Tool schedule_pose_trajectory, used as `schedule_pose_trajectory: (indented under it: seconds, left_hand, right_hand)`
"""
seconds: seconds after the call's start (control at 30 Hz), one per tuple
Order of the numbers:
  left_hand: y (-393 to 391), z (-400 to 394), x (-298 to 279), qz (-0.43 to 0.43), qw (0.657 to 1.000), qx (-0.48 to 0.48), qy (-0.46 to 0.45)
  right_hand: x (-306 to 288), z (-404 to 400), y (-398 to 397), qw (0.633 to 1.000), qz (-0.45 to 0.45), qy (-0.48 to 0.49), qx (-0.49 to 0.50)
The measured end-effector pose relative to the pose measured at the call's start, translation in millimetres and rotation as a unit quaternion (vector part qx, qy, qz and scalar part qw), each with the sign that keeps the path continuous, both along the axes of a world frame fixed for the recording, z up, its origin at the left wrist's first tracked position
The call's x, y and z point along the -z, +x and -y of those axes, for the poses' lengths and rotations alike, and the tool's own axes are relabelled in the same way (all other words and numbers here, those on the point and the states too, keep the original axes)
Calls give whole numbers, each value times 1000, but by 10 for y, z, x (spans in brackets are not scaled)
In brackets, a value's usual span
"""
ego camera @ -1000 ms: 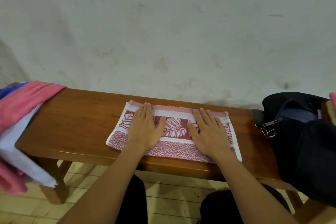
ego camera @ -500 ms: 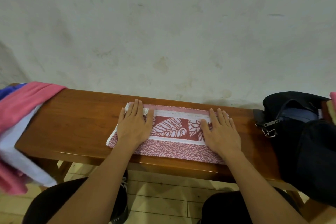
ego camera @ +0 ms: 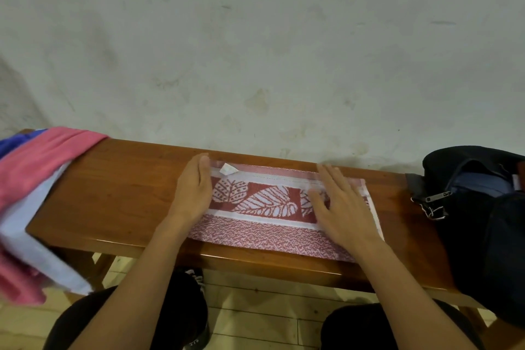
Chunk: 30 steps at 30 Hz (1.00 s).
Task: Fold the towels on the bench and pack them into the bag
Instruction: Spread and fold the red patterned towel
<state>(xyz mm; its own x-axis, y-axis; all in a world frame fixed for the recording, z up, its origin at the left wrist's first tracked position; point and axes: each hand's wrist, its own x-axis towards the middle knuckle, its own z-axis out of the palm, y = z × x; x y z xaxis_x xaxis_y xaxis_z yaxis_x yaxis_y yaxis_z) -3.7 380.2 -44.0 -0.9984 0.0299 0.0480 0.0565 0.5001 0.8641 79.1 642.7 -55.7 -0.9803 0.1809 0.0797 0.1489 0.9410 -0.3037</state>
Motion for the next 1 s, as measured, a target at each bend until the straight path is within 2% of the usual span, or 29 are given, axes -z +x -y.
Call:
schedule_pose_trajectory:
  seconds: [0.07, 0.17, 0.27, 0.43, 0.63, 0.83, 1.0]
  left_hand:
    - [-34, 119, -26, -11, 994, -45, -95]
    - [-3, 228, -31, 41, 967, -57, -245]
    - [27, 259, -23, 87, 956, -36, -278]
    - [-93, 259, -64, 144, 969, -6, -202]
    - [-127, 240, -149, 183, 972, 30, -147]
    - [-63, 282, -302, 209, 974, 55, 60]
    - [-31, 328, -444, 228, 940, 59, 247]
  right_hand:
    - [-53, 144, 23, 997, -8, -8, -74]
    - [-93, 184, 50, 992, 36, -23, -119]
    - [-129, 120, 18, 987, 72, -37, -141]
    - [-51, -1, -49, 973, 140, 16, -183]
    - [23, -32, -106, 969, 151, 47, -190]
    - [40, -29, -126, 966, 158, 67, -195]
    - [32, 75, -118, 962, 164, 91, -198]
